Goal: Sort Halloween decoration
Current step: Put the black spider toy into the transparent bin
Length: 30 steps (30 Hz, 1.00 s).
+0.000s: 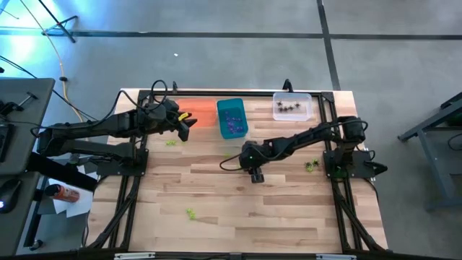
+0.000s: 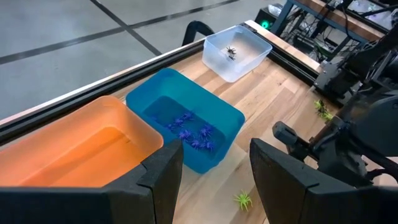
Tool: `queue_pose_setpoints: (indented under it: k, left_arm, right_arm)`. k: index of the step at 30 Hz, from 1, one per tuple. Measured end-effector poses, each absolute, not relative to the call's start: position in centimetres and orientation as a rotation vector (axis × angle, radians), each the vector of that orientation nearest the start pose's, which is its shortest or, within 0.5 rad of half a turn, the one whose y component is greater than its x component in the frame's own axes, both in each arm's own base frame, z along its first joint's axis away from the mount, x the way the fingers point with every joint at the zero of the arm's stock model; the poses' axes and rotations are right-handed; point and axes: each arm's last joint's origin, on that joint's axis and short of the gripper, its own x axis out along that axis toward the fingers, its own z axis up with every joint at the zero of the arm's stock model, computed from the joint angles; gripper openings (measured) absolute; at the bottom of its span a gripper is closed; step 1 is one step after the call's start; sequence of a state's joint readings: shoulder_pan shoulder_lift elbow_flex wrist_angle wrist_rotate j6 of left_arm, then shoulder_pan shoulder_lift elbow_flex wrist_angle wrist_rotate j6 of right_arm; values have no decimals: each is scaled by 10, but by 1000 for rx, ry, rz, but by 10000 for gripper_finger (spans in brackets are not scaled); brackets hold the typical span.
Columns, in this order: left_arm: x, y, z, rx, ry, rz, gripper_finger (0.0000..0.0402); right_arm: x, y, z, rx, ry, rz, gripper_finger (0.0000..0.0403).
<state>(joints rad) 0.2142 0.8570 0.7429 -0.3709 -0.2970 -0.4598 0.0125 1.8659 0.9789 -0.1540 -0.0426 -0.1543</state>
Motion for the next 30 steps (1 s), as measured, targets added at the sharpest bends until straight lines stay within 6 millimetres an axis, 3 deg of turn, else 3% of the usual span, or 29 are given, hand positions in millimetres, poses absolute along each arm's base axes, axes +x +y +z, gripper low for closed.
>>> queue_pose_setpoints:
  k: [6,8,14,18,25,30]
  left_arm:
    - [175,47,290,-420,374,606,172]
    - [175,47,289,-420,375,607,172]
    - [174,47,287,-416,409,613,172]
    - [173,46,286,-415,421,616,172]
    - [174,47,286,-415,415,619,172]
    - [174,47,286,-415,414,619,172]
  right_arm:
    - [347,10,112,-88,1066,120,31]
    - [346,10,114,-75,1067,112,9]
    - [335,2,132,-74,1093,81,3]
    - [321,-9,162,-100,1091,79,2]
    - [288,-14,192,-11,1126,432,1]
    - [273,-24,216,-16,1099,322,1]
